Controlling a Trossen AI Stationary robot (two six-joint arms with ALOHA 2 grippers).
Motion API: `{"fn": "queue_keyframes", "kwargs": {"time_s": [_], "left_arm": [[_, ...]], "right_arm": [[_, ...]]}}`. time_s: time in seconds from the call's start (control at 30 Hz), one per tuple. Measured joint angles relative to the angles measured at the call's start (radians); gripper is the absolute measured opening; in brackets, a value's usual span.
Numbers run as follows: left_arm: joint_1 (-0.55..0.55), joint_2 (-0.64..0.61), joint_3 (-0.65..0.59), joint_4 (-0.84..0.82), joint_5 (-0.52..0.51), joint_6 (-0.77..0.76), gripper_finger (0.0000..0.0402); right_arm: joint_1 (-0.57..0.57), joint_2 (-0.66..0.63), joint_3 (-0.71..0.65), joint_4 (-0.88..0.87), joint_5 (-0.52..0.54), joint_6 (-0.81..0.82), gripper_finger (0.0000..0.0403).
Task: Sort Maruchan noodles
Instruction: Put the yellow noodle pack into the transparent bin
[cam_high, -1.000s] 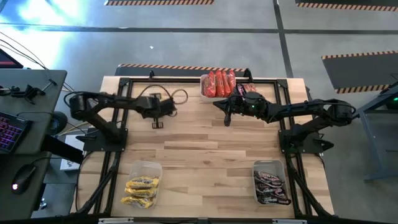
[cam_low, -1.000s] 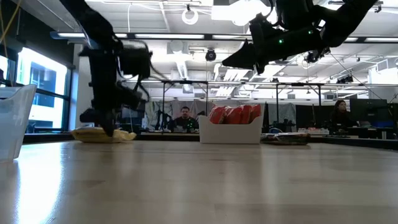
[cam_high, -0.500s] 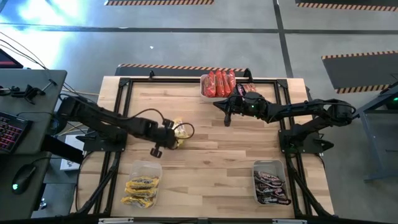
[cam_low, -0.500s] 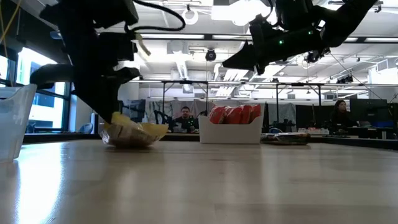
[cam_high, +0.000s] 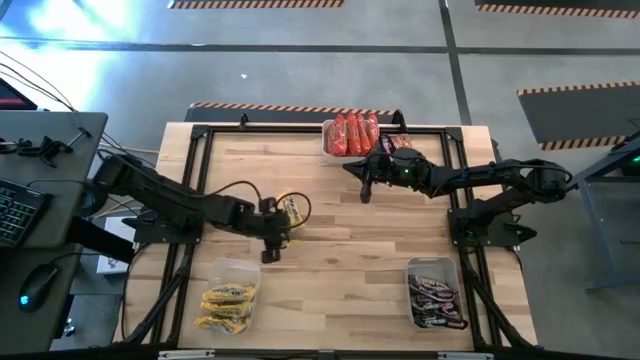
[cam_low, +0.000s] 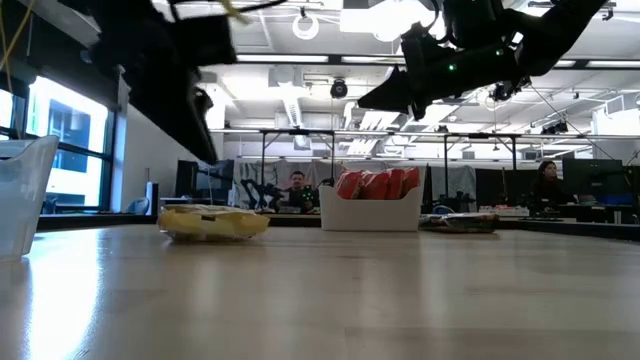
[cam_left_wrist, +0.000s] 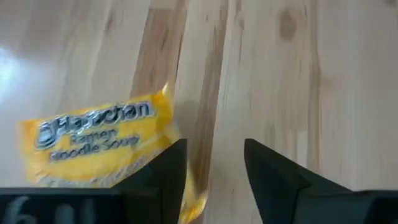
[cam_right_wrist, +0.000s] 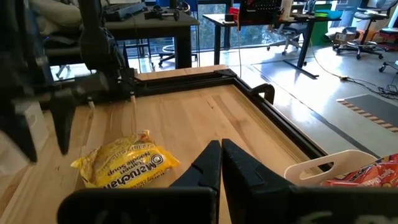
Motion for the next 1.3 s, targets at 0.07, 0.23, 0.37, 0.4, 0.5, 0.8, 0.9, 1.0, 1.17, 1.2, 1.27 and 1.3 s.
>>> {"fn": "queue_keyframes", "kwargs": {"time_s": [0.07, 0.23, 0.37, 0.4, 0.5, 0.8, 0.9, 1.0, 1.17, 1.2, 1.27, 1.3], "left_arm": [[0.0, 0.033, -0.002, 0.034, -0.03, -0.023, 0.0161], [-0.014, 0.124, -0.001, 0.108, -0.197, 0.045, 0.0181], [-0.011, 0.191, -0.002, 0.168, -0.243, 0.08, 0.0194], [-0.008, 0.208, 0.0, 0.191, -0.249, 0.085, 0.0197], [0.002, 0.244, -0.001, 0.211, -0.259, 0.086, 0.0207], [0.036, 0.328, 0.0, 0.214, -0.285, 0.097, 0.018], [0.036, 0.335, 0.0, 0.215, -0.301, 0.121, 0.0132], [0.03, 0.333, 0.0, 0.211, -0.308, 0.157, 0.007], [0.011, 0.307, -0.001, 0.193, -0.25, 0.233, 0.0009], [0.011, 0.295, -0.001, 0.187, -0.216, 0.24, 0.0011], [0.009, 0.26, -0.003, 0.168, -0.16, 0.244, 0.0007], [0.009, 0.241, -0.003, 0.163, -0.141, 0.246, 0.0004]], "right_arm": [[0.0, 0.0, 0.0, 0.003, 0.0, 0.0, 0.0], [0.0, 0.0, 0.0, 0.001, 0.0, -0.009, 0.0], [0.0, 0.0, 0.0, -0.002, 0.0, -0.018, 0.0], [0.0, 0.0, 0.0, -0.003, 0.0, -0.018, 0.0], [0.0, 0.0, 0.0, -0.003, 0.0, -0.019, 0.0], [0.0, 0.0, 0.0, 0.0, 0.0, -0.019, 0.0], [0.0, 0.0, 0.0, -0.004, 0.0, -0.019, 0.0], [0.0, 0.0, 0.0, -0.004, 0.0, -0.019, 0.0], [0.001, 0.0, 0.0, -0.015, -0.001, -0.041, 0.0], [0.003, 0.0, 0.0, -0.03, -0.004, -0.043, 0.0], [0.012, 0.01, 0.0, -0.052, -0.027, -0.047, 0.0], [0.019, 0.015, 0.0, -0.063, -0.046, -0.055, 0.0001]]}}
